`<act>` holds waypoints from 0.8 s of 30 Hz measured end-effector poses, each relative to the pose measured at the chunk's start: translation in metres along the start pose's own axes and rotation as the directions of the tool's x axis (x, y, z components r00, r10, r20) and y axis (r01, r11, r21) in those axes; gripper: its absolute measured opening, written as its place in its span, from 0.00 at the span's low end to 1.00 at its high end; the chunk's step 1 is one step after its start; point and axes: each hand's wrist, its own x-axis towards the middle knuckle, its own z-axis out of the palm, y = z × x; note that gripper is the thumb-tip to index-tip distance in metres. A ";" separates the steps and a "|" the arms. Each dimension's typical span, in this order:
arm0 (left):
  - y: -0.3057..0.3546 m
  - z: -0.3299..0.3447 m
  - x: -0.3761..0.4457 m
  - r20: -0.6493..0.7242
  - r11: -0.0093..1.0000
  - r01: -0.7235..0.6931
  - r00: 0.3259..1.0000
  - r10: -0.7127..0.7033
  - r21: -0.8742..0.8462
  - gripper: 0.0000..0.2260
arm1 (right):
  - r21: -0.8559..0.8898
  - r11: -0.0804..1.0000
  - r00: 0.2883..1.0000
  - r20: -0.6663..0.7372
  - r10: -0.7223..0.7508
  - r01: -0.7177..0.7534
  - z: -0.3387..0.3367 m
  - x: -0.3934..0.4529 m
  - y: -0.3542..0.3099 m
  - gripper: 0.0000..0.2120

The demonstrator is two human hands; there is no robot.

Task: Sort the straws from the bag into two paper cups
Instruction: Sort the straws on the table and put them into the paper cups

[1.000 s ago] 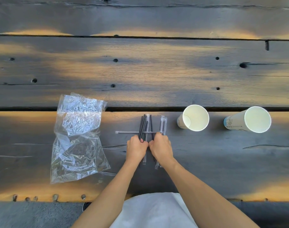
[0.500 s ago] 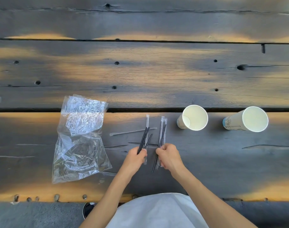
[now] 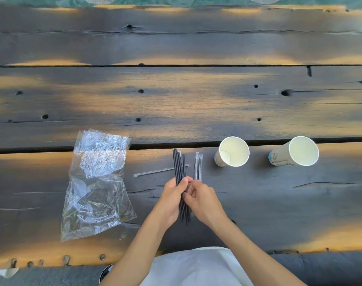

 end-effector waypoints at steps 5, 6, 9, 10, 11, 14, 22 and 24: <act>0.008 -0.006 -0.004 0.031 0.984 -0.050 0.999 0.045 0.173 0.12 | 0.222 0.975 0.996 -0.094 0.004 0.017 -0.022 0.006 -0.008 0.07; 0.010 -0.008 -0.005 0.063 0.979 -0.060 0.997 0.048 0.193 0.12 | 0.310 0.951 0.994 -0.107 0.020 0.015 -0.029 0.007 -0.010 0.07; 0.014 -0.008 -0.009 0.183 0.967 -0.063 0.983 0.017 0.249 0.16 | 0.484 0.875 1.000 0.012 -0.026 0.017 -0.045 0.010 -0.018 0.12; 0.014 -0.007 -0.009 0.208 0.954 -0.069 0.978 0.007 0.292 0.17 | 0.513 0.858 0.997 0.058 -0.054 0.016 -0.049 0.010 -0.021 0.14; 0.014 -0.006 -0.008 0.231 0.933 -0.088 0.973 0.006 0.348 0.16 | 0.537 0.844 0.993 0.087 -0.075 0.016 -0.052 0.010 -0.023 0.14; 0.010 -0.003 0.000 0.282 0.835 -0.155 0.959 0.000 0.527 0.16 | 0.567 0.823 0.991 0.098 -0.093 0.021 -0.057 0.014 -0.025 0.08; 0.003 0.006 0.013 0.277 0.685 -0.254 0.958 0.079 0.683 0.27 | 0.621 0.783 0.979 0.149 -0.136 0.014 -0.067 0.008 -0.011 0.04; 0.001 0.007 0.014 0.313 0.705 -0.281 0.946 0.088 0.651 0.22 | 0.634 0.773 0.985 0.123 -0.122 0.016 -0.068 0.007 -0.006 0.07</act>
